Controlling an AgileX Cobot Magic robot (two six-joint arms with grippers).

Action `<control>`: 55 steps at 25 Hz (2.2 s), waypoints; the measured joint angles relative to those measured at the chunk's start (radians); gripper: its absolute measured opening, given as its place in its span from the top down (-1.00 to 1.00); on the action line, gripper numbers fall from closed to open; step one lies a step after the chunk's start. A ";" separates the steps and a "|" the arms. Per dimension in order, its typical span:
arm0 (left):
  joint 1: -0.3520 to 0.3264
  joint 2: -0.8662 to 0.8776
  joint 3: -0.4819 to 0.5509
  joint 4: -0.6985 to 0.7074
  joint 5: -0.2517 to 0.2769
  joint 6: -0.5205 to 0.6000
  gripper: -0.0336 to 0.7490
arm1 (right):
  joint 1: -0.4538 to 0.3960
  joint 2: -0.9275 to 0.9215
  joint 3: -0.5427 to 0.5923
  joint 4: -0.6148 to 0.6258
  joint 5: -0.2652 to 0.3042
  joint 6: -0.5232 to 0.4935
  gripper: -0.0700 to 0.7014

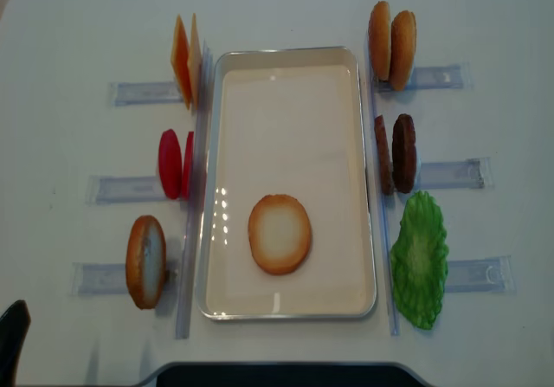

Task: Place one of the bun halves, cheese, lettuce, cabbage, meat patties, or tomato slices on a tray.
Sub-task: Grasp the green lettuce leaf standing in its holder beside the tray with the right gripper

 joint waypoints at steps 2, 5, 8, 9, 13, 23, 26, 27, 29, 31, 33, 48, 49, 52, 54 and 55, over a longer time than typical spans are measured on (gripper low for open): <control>0.000 0.000 0.000 0.000 0.000 0.000 -0.69 | 0.000 0.000 0.000 0.000 0.000 0.000 -0.56; 0.000 0.000 0.000 0.000 0.000 0.000 -0.67 | 0.000 0.000 0.000 0.000 0.000 0.000 -0.56; 0.000 0.000 0.000 0.000 0.000 0.000 -0.62 | 0.000 0.000 0.000 0.000 0.000 0.000 -0.56; 0.000 0.000 0.000 0.000 0.000 0.000 -0.60 | 0.000 0.000 0.000 0.000 0.000 0.000 -0.56; 0.000 0.000 0.000 0.000 0.000 0.000 -0.53 | 0.000 0.000 0.000 -0.001 0.000 0.000 -0.56; 0.000 0.000 0.000 0.000 0.000 0.000 -0.33 | 0.000 0.287 -0.074 0.098 0.012 0.000 -0.56; 0.000 0.000 0.000 0.000 0.000 0.000 -0.27 | 0.000 0.443 -0.139 0.115 0.014 0.000 -0.56; 0.000 0.000 0.000 0.000 0.000 0.000 -0.25 | 0.000 0.499 -0.163 0.115 0.014 0.000 -0.56; 0.000 0.000 0.000 0.000 0.000 0.000 -0.21 | 0.000 0.611 -0.205 0.116 0.016 -0.001 -0.56; 0.000 0.000 0.000 0.000 0.000 0.000 -0.17 | 0.000 0.716 -0.250 0.116 0.026 -0.001 -0.56; 0.000 0.000 0.000 0.000 0.000 0.000 -0.13 | 0.000 0.823 -0.303 0.116 0.042 -0.005 -0.56; 0.000 0.000 0.000 0.000 0.000 0.001 0.19 | 0.033 1.082 -0.431 0.208 0.084 -0.013 -0.56; 0.000 0.000 0.000 0.000 0.000 0.001 0.21 | 0.057 1.082 -0.431 0.212 0.084 -0.001 -0.56; 0.000 0.000 0.000 0.000 0.000 0.001 0.30 | 0.153 1.082 -0.431 0.207 0.084 0.066 -0.56; 0.000 0.000 0.000 0.000 0.000 0.001 0.37 | 0.230 1.082 -0.431 0.185 0.079 0.135 -0.56; 0.000 0.000 0.000 0.000 0.000 0.001 0.39 | 0.262 1.082 -0.431 0.169 0.071 0.165 -0.56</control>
